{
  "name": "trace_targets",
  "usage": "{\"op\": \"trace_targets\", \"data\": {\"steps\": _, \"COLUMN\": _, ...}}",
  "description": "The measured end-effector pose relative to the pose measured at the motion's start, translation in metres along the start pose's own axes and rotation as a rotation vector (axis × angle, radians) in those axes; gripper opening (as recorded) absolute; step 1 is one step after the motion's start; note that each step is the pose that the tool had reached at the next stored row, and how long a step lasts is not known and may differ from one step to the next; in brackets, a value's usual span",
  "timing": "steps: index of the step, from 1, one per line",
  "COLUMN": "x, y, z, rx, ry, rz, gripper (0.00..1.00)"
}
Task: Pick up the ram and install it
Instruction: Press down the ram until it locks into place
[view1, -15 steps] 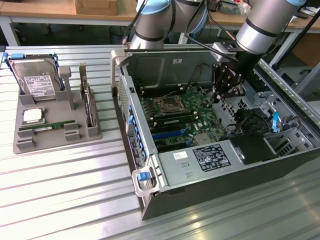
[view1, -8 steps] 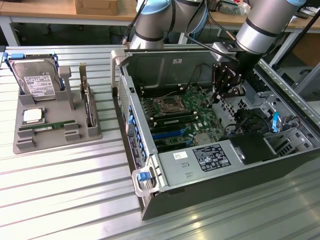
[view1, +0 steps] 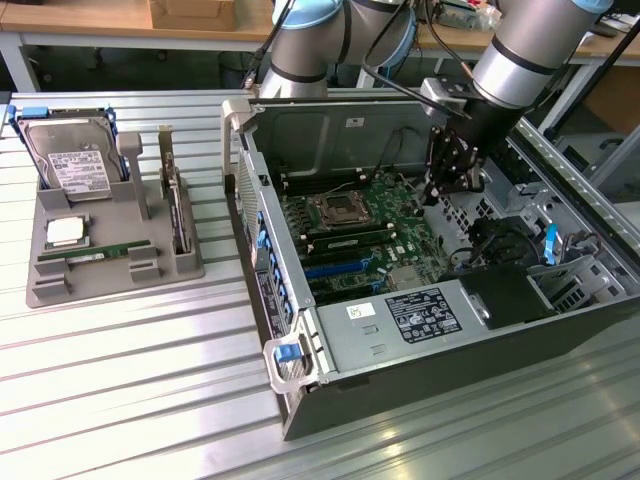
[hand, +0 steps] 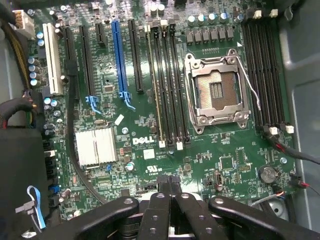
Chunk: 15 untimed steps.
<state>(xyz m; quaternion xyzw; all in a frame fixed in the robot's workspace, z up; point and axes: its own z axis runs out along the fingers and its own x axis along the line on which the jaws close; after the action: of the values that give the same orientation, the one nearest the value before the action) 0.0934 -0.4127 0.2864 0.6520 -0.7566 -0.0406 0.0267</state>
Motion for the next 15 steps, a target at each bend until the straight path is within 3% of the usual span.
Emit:
{"op": "trace_targets", "data": {"steps": 4, "x": 0.0000, "y": -0.0002, "z": 0.0000, "rx": 0.0007, "ry": -0.0061, "rz": 0.063, "gripper": 0.10}}
{"op": "trace_targets", "data": {"steps": 15, "x": 0.0000, "y": -0.0002, "z": 0.0000, "rx": 0.0022, "ry": -0.0167, "rz": 0.175, "gripper": 0.10}}
